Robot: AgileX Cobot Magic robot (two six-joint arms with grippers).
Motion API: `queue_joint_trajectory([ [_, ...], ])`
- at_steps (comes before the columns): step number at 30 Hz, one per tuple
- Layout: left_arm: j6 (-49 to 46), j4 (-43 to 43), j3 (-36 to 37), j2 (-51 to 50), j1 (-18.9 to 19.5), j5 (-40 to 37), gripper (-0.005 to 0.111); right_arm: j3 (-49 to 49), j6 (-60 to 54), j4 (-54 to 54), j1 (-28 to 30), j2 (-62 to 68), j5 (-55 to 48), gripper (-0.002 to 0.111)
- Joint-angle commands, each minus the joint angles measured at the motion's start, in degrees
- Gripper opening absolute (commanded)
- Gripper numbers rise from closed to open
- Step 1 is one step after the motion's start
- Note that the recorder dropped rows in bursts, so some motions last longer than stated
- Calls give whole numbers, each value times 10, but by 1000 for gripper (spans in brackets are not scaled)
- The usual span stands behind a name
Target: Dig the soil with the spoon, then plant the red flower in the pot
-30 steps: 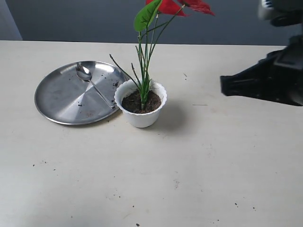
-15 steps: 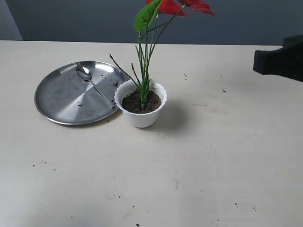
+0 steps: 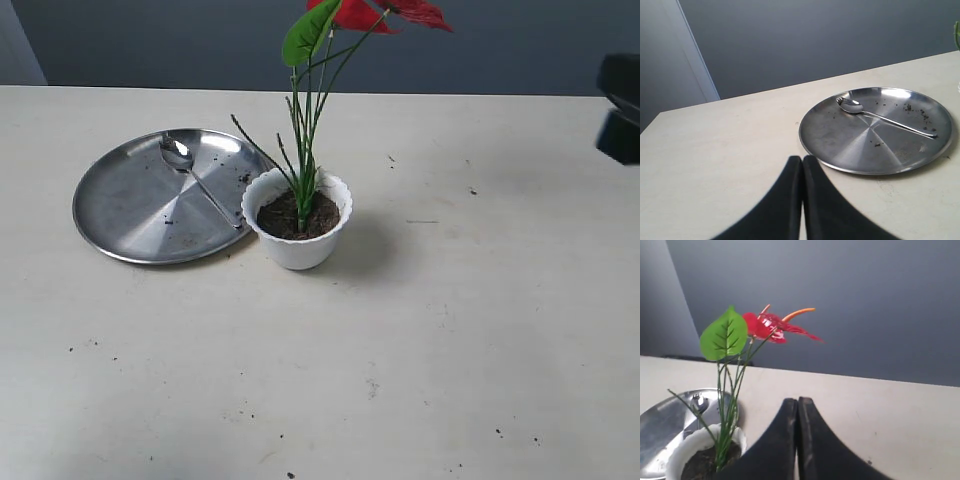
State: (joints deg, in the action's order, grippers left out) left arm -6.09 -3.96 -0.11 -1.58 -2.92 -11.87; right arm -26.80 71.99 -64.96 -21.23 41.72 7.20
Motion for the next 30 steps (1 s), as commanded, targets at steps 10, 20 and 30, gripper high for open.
queue_joint_trajectory([
  [10, 3, -1, 1, 2, -1, 3, 0, 186, 62, -24, 199, -319, 179, -1],
  [20, 3, -1, 1, 2, -1, 3, 0, 191, -241, 299, 199, -318, 105, -1],
  [30, 3, -1, 1, 2, -1, 3, 0, 208, -487, 535, 199, -337, -205, -1],
])
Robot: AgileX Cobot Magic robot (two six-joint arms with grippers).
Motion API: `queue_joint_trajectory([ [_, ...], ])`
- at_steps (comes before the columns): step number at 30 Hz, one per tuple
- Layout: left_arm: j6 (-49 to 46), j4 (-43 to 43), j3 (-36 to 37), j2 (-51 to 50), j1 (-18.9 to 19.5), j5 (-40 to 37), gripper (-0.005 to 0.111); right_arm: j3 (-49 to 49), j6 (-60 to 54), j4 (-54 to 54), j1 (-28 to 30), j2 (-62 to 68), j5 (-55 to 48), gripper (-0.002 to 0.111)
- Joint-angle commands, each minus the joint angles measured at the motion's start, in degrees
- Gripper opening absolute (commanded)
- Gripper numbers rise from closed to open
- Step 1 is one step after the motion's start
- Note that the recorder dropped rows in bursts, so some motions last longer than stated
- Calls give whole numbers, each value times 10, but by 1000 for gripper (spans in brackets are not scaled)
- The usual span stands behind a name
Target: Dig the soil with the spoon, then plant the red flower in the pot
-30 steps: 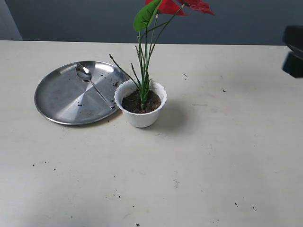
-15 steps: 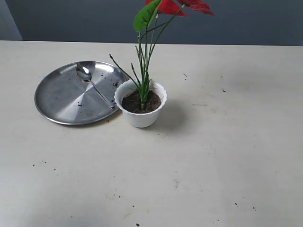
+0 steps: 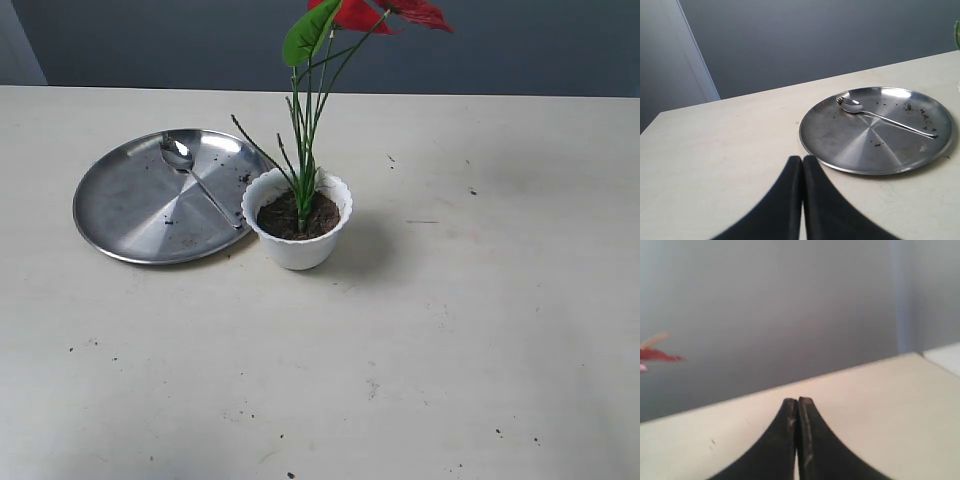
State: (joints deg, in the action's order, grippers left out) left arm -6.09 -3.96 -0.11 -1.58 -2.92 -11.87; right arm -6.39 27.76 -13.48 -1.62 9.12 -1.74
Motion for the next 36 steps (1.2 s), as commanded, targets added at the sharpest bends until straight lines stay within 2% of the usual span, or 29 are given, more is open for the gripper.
queue_joint_trajectory([
  [1, 3, -1, 1, 2, -1, 3, 0, 4, -60, 20, 2, -18, -135, -1],
  [6, 3, -1, 1, 2, -1, 3, 0, 4, -139, 28, 2, -74, -184, -1],
  [11, 3, -1, 1, 2, -1, 3, 0, 4, -262, 116, 2, -91, -226, -1],
  [15, 3, -1, 1, 2, -1, 3, 0, 11, -272, 121, 2, -91, -225, -1],
  [19, 3, -1, 1, 2, -1, 3, 0, 61, -272, 141, 2, -91, -200, -1],
  [36, 3, -1, 1, 2, -1, 3, 0, 64, -257, 142, 2, -91, -188, -1],
])
